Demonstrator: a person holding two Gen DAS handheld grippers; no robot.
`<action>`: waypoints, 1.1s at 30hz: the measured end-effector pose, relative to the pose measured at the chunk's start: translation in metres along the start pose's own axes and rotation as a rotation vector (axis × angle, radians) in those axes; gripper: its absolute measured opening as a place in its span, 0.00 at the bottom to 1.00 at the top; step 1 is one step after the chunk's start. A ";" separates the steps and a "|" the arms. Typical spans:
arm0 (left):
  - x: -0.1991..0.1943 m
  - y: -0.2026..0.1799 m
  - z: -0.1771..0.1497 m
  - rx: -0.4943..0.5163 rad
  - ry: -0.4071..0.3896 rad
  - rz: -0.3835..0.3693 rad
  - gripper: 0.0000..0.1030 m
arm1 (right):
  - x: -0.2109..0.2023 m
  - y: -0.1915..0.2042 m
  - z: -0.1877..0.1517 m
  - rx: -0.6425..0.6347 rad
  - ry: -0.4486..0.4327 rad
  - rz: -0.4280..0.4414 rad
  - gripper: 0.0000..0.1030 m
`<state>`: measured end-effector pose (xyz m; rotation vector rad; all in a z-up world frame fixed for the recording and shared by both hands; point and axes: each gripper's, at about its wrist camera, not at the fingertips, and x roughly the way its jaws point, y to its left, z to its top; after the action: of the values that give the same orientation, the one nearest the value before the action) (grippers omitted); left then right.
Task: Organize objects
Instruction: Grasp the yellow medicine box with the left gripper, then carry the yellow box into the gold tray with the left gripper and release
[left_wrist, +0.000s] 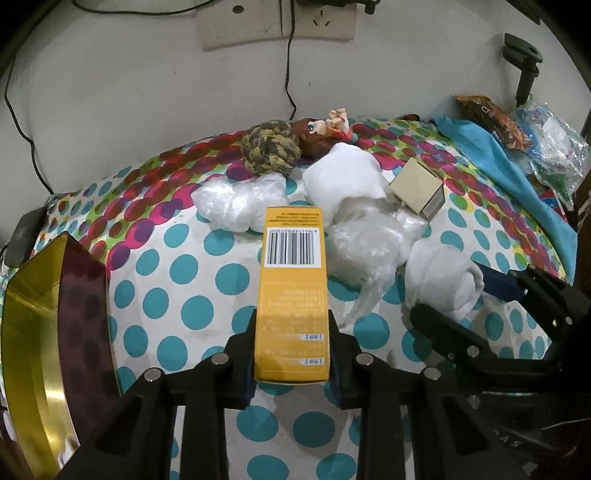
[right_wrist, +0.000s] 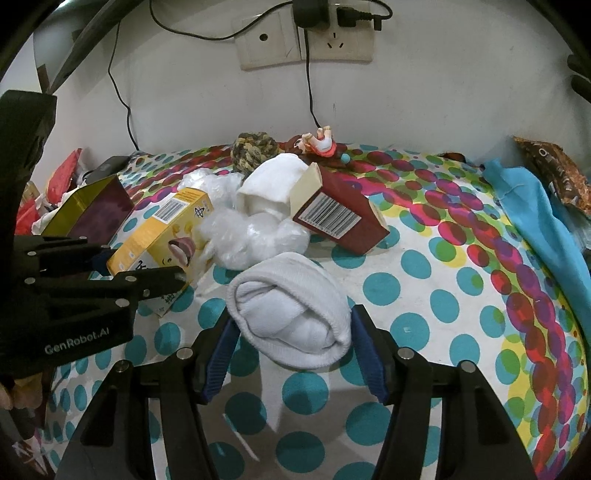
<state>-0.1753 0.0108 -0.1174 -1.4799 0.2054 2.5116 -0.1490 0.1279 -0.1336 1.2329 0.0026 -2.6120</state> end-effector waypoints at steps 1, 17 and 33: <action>0.000 0.000 -0.001 -0.004 0.001 -0.004 0.29 | 0.000 0.001 0.001 -0.001 0.000 -0.002 0.56; -0.040 0.014 -0.030 -0.101 -0.050 0.060 0.29 | 0.001 0.004 0.001 -0.007 0.004 -0.012 0.56; -0.106 0.080 -0.083 -0.289 -0.130 0.121 0.29 | 0.006 0.006 0.000 -0.014 0.017 -0.031 0.55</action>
<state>-0.0758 -0.0983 -0.0636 -1.4323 -0.0976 2.8208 -0.1509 0.1206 -0.1373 1.2596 0.0437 -2.6231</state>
